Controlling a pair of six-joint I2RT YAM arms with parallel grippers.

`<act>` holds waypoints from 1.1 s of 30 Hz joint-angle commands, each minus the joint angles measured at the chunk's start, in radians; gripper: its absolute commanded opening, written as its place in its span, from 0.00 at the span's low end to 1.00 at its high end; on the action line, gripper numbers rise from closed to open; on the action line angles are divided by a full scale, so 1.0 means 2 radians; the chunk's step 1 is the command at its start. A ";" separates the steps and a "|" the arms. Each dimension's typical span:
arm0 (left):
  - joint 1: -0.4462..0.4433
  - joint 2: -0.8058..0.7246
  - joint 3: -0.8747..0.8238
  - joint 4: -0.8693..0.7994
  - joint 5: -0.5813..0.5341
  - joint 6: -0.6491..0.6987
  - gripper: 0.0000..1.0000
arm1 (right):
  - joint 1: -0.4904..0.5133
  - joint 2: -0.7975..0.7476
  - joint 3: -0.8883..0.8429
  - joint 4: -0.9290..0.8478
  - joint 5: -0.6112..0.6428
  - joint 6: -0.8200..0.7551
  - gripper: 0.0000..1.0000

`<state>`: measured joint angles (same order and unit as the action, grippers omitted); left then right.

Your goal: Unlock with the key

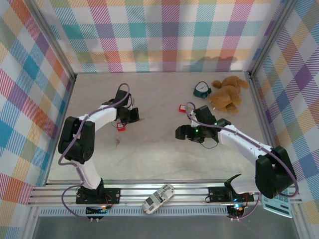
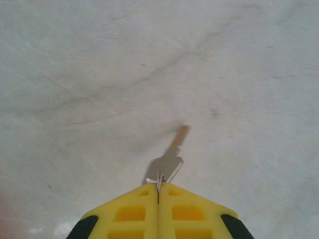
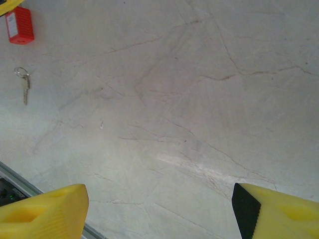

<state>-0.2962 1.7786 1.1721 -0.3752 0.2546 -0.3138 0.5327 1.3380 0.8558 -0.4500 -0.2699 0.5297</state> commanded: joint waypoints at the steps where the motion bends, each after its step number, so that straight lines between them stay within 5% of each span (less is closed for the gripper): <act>1: -0.026 -0.036 0.035 -0.038 0.020 0.029 0.00 | 0.004 -0.018 0.017 0.012 -0.005 -0.020 0.77; 10: -0.065 -0.062 0.059 -0.077 0.037 0.024 0.00 | 0.011 -0.030 0.028 0.014 -0.016 -0.065 0.71; 18: -0.095 -0.081 0.052 -0.100 0.050 -0.006 0.00 | 0.095 -0.052 0.034 0.043 0.068 -0.172 0.58; 26: -0.113 -0.111 0.017 -0.092 0.071 -0.037 0.00 | 0.106 -0.038 0.000 0.161 0.046 -0.219 0.53; 33: -0.118 -0.142 0.009 -0.103 0.082 -0.040 0.00 | 0.111 0.013 0.039 0.141 -0.003 -0.267 0.55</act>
<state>-0.5236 1.5478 1.1980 -0.5545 0.3855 -0.3763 0.7471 1.3277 0.8829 -0.1776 -0.2043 0.0704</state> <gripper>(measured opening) 0.046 0.548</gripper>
